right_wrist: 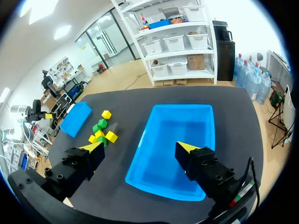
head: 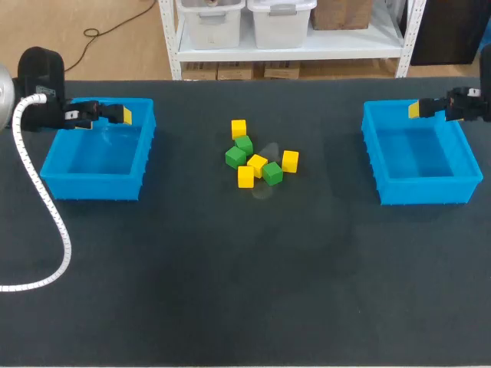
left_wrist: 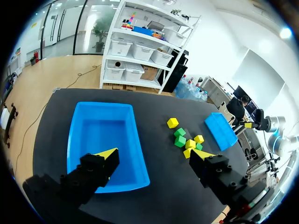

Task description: Put the green cubes in the right bin and the yellow cubes in the left bin.

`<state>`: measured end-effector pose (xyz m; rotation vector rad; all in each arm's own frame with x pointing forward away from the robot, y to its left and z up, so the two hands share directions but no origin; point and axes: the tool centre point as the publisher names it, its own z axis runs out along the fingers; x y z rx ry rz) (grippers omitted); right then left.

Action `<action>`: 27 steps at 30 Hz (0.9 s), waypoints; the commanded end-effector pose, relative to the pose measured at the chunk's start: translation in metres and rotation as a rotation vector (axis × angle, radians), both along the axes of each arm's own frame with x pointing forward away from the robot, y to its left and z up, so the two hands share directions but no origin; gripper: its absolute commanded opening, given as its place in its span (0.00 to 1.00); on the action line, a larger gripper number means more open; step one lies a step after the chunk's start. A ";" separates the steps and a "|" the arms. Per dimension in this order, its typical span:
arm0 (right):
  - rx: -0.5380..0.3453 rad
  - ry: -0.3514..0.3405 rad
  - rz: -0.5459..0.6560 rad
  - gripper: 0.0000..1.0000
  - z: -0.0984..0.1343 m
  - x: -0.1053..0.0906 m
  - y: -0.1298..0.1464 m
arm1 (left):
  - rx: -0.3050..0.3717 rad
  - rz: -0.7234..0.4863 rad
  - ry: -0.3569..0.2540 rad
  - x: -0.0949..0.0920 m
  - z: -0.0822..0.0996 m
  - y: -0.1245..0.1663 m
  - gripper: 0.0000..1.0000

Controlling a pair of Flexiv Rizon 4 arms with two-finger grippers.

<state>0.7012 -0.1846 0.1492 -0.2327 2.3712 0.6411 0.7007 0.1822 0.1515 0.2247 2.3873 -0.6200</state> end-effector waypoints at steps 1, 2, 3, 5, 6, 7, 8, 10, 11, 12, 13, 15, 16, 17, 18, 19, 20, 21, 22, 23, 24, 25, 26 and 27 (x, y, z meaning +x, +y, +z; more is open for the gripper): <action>-0.003 0.000 -0.002 1.00 0.000 -0.001 0.000 | -0.009 -0.006 -0.007 0.000 -0.002 0.002 1.00; -0.003 0.000 -0.002 1.00 0.000 -0.001 0.000 | -0.009 -0.006 -0.007 0.000 -0.002 0.002 1.00; -0.003 0.000 -0.002 1.00 0.000 -0.001 0.000 | -0.009 -0.006 -0.007 0.000 -0.002 0.002 1.00; -0.003 0.000 -0.002 1.00 0.000 -0.001 0.000 | -0.009 -0.006 -0.007 0.000 -0.002 0.002 1.00; -0.003 0.000 -0.002 1.00 0.000 -0.001 0.000 | -0.009 -0.006 -0.007 0.000 -0.002 0.002 1.00; -0.003 0.000 -0.002 1.00 0.000 -0.001 0.000 | -0.009 -0.006 -0.007 0.000 -0.002 0.002 1.00; -0.003 0.000 -0.002 1.00 0.000 -0.001 0.000 | -0.009 -0.006 -0.007 0.000 -0.002 0.002 1.00; -0.003 0.000 -0.002 1.00 0.000 -0.001 0.000 | -0.009 -0.006 -0.007 0.000 -0.002 0.002 1.00; -0.003 0.000 -0.002 1.00 0.000 -0.001 0.000 | -0.009 -0.006 -0.007 0.000 -0.002 0.002 1.00; -0.003 0.000 -0.002 1.00 0.000 -0.001 0.000 | -0.009 -0.006 -0.007 0.000 -0.002 0.002 1.00; -0.003 0.000 -0.002 1.00 0.000 -0.001 0.000 | -0.009 -0.006 -0.007 0.000 -0.002 0.002 1.00; -0.003 0.000 -0.002 1.00 0.000 -0.001 0.000 | -0.009 -0.006 -0.007 0.000 -0.002 0.002 1.00; -0.003 0.000 -0.002 1.00 0.000 -0.001 0.000 | -0.009 -0.006 -0.007 0.000 -0.002 0.002 1.00; -0.003 0.000 -0.002 1.00 0.000 -0.001 0.000 | -0.009 -0.006 -0.007 0.000 -0.002 0.002 1.00; -0.003 0.000 -0.002 1.00 0.000 -0.001 0.000 | -0.009 -0.006 -0.007 0.000 -0.002 0.002 1.00; -0.003 0.000 -0.002 1.00 0.000 -0.001 0.000 | -0.009 -0.006 -0.007 0.000 -0.002 0.002 1.00; -0.003 0.000 -0.002 1.00 0.000 -0.001 0.000 | -0.009 -0.006 -0.007 0.000 -0.002 0.002 1.00; -0.003 0.000 -0.002 1.00 0.000 -0.001 0.000 | -0.009 -0.006 -0.007 0.000 -0.002 0.002 1.00; -0.003 0.000 -0.002 1.00 0.000 -0.001 0.000 | -0.009 -0.006 -0.007 0.000 -0.002 0.002 1.00; -0.003 0.000 -0.002 1.00 0.000 -0.001 0.000 | -0.009 -0.006 -0.007 0.000 -0.002 0.002 1.00; -0.027 0.002 0.013 1.00 0.001 0.003 0.008 | -0.009 -0.006 -0.007 0.000 -0.002 0.002 1.00; -0.047 0.010 0.027 1.00 0.001 0.007 0.016 | -0.009 -0.006 -0.007 0.000 -0.002 0.002 1.00; -0.068 0.012 0.039 1.00 0.000 0.010 0.025 | -0.009 -0.006 -0.007 0.000 -0.002 0.002 1.00; -0.093 0.016 0.049 1.00 0.000 0.013 0.034 | -0.009 -0.006 -0.007 0.000 -0.002 0.002 1.00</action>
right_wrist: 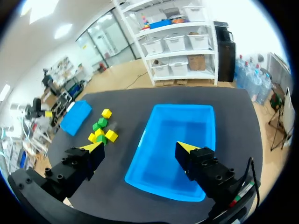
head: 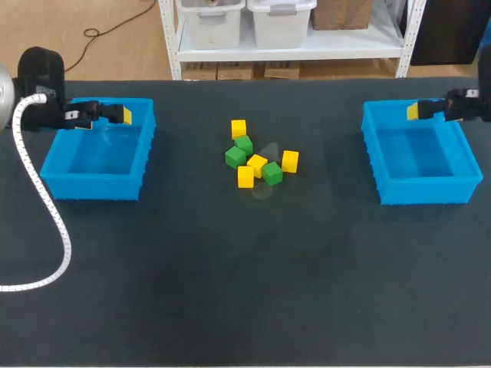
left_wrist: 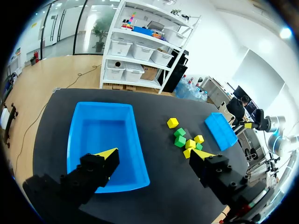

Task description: Put the green cubes in the right bin and the yellow cubes in the left bin.

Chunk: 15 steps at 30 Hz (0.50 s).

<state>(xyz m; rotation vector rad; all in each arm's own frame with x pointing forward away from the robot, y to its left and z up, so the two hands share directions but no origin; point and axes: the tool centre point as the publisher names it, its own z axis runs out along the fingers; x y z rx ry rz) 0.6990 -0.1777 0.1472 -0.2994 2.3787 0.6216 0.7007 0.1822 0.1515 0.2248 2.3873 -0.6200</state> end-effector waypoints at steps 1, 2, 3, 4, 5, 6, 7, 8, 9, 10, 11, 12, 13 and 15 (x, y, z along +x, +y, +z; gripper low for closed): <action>-0.099 0.026 0.014 1.00 0.001 0.019 0.036 | -0.010 -0.006 -0.007 0.000 -0.002 0.002 1.00; -0.125 0.025 0.025 1.00 0.000 0.021 0.045 | -0.010 -0.006 -0.007 0.000 -0.002 0.002 1.00; -0.163 0.018 0.040 1.00 0.000 0.022 0.054 | -0.010 -0.006 -0.007 0.000 -0.002 0.002 1.00; -0.201 0.019 0.052 1.00 0.001 0.022 0.063 | -0.010 -0.006 -0.007 0.000 -0.002 0.002 1.00; -0.213 0.018 0.059 1.00 0.000 0.023 0.071 | -0.010 -0.006 -0.007 0.000 -0.002 0.002 1.00; -0.226 0.022 0.078 1.00 0.001 0.022 0.079 | -0.010 -0.006 -0.007 0.000 -0.002 0.002 1.00; -0.254 0.024 0.091 1.00 0.000 0.021 0.088 | -0.010 -0.006 -0.007 0.000 -0.002 0.002 1.00; -0.268 0.024 0.097 1.00 -0.002 0.020 0.096 | -0.010 -0.006 -0.007 0.000 -0.002 0.002 1.00; -0.275 0.029 0.109 1.00 -0.003 0.018 0.104 | -0.010 -0.006 -0.007 0.000 -0.002 0.002 1.00; -0.301 0.031 0.118 1.00 -0.005 0.016 0.112 | -0.010 -0.006 -0.007 0.000 -0.002 0.002 1.00; -0.325 0.044 0.125 1.00 -0.007 0.013 0.119 | -0.010 -0.006 -0.007 0.000 -0.002 0.002 1.00; -0.336 0.046 0.137 1.00 -0.010 0.011 0.126 | -0.010 -0.006 -0.007 0.000 -0.002 0.002 1.00; -0.352 0.048 0.149 1.00 -0.012 0.008 0.132 | -0.010 -0.006 -0.007 0.000 -0.002 0.002 1.00; -0.370 0.066 0.159 1.00 -0.018 0.004 0.143 | -0.010 -0.006 -0.007 0.000 -0.002 0.002 1.00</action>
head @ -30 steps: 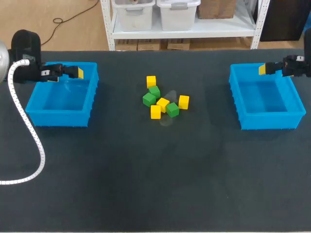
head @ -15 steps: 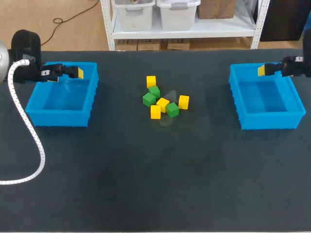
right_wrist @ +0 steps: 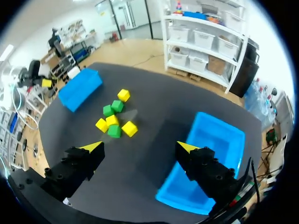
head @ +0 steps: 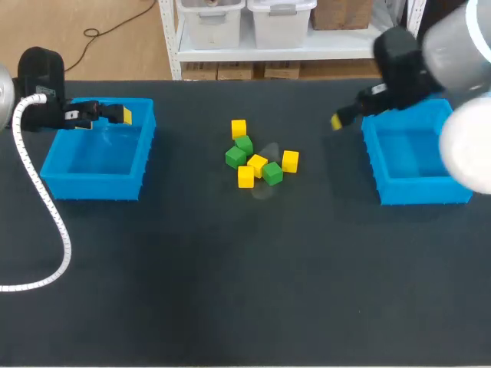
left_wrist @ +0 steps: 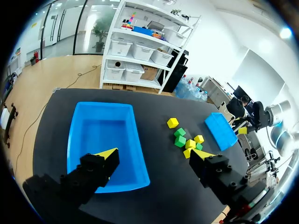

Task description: Put the green cubes in the right bin and the yellow cubes in the left bin.

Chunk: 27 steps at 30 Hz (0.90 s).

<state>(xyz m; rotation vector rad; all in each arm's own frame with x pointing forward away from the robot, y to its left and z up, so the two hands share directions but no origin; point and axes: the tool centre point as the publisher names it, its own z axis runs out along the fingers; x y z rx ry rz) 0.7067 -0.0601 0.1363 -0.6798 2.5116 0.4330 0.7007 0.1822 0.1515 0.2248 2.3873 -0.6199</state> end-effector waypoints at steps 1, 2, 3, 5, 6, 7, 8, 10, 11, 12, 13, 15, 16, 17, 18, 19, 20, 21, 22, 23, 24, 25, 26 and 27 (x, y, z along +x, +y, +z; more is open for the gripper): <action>-0.123 -0.019 -0.053 1.00 -0.010 -0.007 0.031 | -0.010 -0.006 -0.007 0.000 -0.002 0.002 1.00; -0.144 -0.022 -0.043 1.00 -0.014 -0.009 0.037 | -0.010 -0.006 -0.007 0.000 -0.002 0.002 1.00; -0.151 -0.013 -0.035 1.00 -0.018 -0.011 0.042 | -0.010 -0.006 -0.007 0.000 -0.002 0.002 1.00; -0.173 0.007 -0.022 1.00 -0.027 -0.013 0.051 | -0.010 -0.006 -0.007 0.000 -0.002 0.002 1.00; -0.188 0.013 -0.015 1.00 -0.032 -0.015 0.056 | -0.010 -0.006 -0.007 0.000 -0.002 0.002 1.00; -0.201 0.019 -0.004 1.00 -0.036 -0.016 0.061 | -0.010 -0.006 -0.007 0.000 -0.002 0.002 1.00; -0.212 0.026 0.002 1.00 -0.040 -0.018 0.065 | -0.010 -0.006 -0.007 0.000 -0.002 0.002 1.00; -0.242 0.035 0.025 1.00 -0.048 -0.021 0.075 | -0.010 -0.006 -0.007 0.000 -0.002 0.002 1.00; -0.249 0.041 0.032 1.00 -0.052 -0.022 0.079 | -0.010 -0.006 -0.007 0.000 -0.002 0.002 1.00; -0.253 0.046 0.047 1.00 -0.055 -0.023 0.083 | -0.010 -0.006 -0.007 0.000 -0.002 0.002 1.00; -0.262 0.046 0.059 1.00 -0.059 -0.023 0.087 | -0.010 -0.006 -0.007 0.000 -0.002 0.002 1.00; -0.279 0.048 0.081 1.00 -0.066 -0.022 0.093 | -0.010 -0.006 -0.007 0.000 -0.002 0.002 1.00; -0.289 0.053 0.088 1.00 -0.071 -0.021 0.096 | -0.010 -0.006 -0.007 0.000 -0.002 0.002 1.00; -0.295 0.060 0.099 1.00 -0.076 -0.019 0.099 | -0.010 -0.006 -0.007 0.000 -0.002 0.002 1.00; -0.303 0.065 0.107 1.00 -0.080 -0.017 0.101 | -0.010 -0.006 -0.007 0.000 -0.002 0.002 1.00; -0.313 0.069 0.113 1.00 -0.084 -0.016 0.103 | -0.010 -0.006 -0.007 0.000 -0.002 0.002 1.00; -0.314 0.075 0.118 1.00 -0.086 -0.015 0.104 | -0.010 -0.006 -0.007 0.000 -0.002 0.002 1.00; -0.320 0.080 0.123 1.00 -0.090 -0.013 0.105 | -0.010 -0.006 -0.007 0.000 -0.002 0.002 1.00; -0.327 0.085 0.122 1.00 -0.092 -0.012 0.106 | -0.010 -0.006 -0.007 0.000 -0.002 0.002 1.00; -0.327 0.085 0.122 1.00 -0.093 -0.012 0.107 | -0.010 -0.006 -0.007 0.000 -0.002 0.002 1.00; -0.329 0.086 0.124 1.00 -0.096 -0.011 0.108 | -0.010 -0.006 -0.007 0.000 -0.002 0.002 1.00; -0.332 0.089 0.126 1.00 -0.098 -0.010 0.108 | -0.010 -0.006 -0.007 0.000 -0.002 0.002 1.00; -0.334 0.094 0.126 1.00 -0.101 -0.009 0.109 | -0.010 -0.006 -0.007 0.000 -0.002 0.002 1.00; -0.335 0.097 0.125 1.00 -0.104 -0.008 0.109 | -0.010 -0.006 -0.007 0.000 -0.002 0.002 1.00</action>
